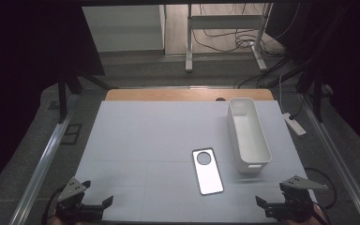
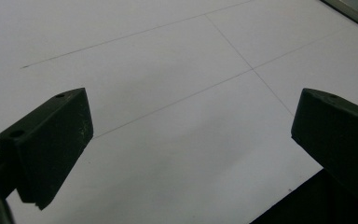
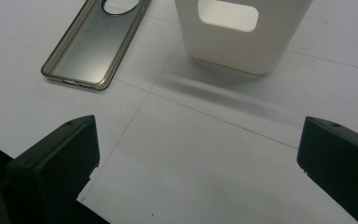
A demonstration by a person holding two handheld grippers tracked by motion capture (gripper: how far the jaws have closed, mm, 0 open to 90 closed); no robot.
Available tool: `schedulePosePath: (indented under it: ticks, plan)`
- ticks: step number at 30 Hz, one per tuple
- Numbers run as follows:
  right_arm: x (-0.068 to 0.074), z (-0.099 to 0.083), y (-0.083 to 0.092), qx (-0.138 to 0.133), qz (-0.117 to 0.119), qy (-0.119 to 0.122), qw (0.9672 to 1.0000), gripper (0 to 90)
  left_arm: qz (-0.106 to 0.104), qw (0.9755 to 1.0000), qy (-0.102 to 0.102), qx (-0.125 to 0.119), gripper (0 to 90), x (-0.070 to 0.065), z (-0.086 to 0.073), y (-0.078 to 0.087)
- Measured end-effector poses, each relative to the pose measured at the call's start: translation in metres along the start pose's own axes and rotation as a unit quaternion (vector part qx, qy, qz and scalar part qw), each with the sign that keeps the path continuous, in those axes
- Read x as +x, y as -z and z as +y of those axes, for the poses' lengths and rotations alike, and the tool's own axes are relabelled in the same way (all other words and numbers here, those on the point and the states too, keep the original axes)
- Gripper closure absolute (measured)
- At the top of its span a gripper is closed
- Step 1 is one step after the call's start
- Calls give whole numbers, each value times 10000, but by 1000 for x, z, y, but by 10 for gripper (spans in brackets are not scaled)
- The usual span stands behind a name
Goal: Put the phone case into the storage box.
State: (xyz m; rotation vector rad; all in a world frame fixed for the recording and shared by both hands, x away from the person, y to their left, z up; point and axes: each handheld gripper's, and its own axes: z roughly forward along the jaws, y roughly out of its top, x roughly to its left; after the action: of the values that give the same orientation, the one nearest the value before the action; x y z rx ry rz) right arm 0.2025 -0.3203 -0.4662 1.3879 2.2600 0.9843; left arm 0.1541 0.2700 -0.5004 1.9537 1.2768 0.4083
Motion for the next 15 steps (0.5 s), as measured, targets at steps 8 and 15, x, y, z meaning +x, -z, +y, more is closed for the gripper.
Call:
schedulePosePath:
  ticks: [8,15]
  plan:
    - [1,0,0,-19,-15,53,10000,0,-11,10000,7,45,0,0,0,0]
    - [1,0,0,-38,-14,37,10000,0,-31,10000,36,87,0,1,1,-1]
